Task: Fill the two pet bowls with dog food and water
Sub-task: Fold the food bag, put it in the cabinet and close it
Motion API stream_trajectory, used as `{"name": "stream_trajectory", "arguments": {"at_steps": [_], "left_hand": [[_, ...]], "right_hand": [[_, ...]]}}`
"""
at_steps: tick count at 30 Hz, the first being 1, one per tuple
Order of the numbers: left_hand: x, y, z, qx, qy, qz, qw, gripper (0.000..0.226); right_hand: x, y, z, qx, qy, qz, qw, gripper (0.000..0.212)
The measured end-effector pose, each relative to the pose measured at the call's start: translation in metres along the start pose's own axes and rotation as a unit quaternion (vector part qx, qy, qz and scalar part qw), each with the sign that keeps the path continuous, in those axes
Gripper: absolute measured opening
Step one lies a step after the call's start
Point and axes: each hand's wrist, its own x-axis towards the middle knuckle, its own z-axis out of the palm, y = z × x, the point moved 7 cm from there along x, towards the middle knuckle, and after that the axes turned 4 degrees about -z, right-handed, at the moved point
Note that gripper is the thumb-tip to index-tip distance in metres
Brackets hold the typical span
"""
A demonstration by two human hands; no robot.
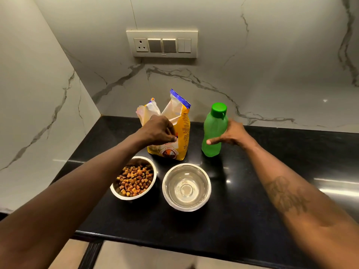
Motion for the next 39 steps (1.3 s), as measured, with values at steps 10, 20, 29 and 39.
{"name": "stream_trajectory", "arguments": {"at_steps": [10, 20, 29, 39], "left_hand": [[-0.015, -0.140, -0.002, -0.060, -0.102, -0.281, 0.952, 0.025], [0.032, -0.139, -0.020, -0.169, 0.026, -0.120, 0.978, 0.022], [0.030, -0.152, -0.040, -0.148, 0.237, -0.157, 0.947, 0.046], [0.038, -0.191, 0.013, -0.334, -0.154, -0.139, 0.919, 0.114]], "right_hand": [[-0.009, -0.015, 0.092, -0.029, -0.079, 0.082, 0.993, 0.063], [0.024, -0.111, 0.096, 0.099, 0.174, 0.015, 0.980, 0.049], [0.029, -0.093, 0.088, 0.099, 0.237, -0.023, 0.966, 0.038], [0.032, -0.069, 0.116, 0.300, 0.179, 0.059, 0.935, 0.059]]}}
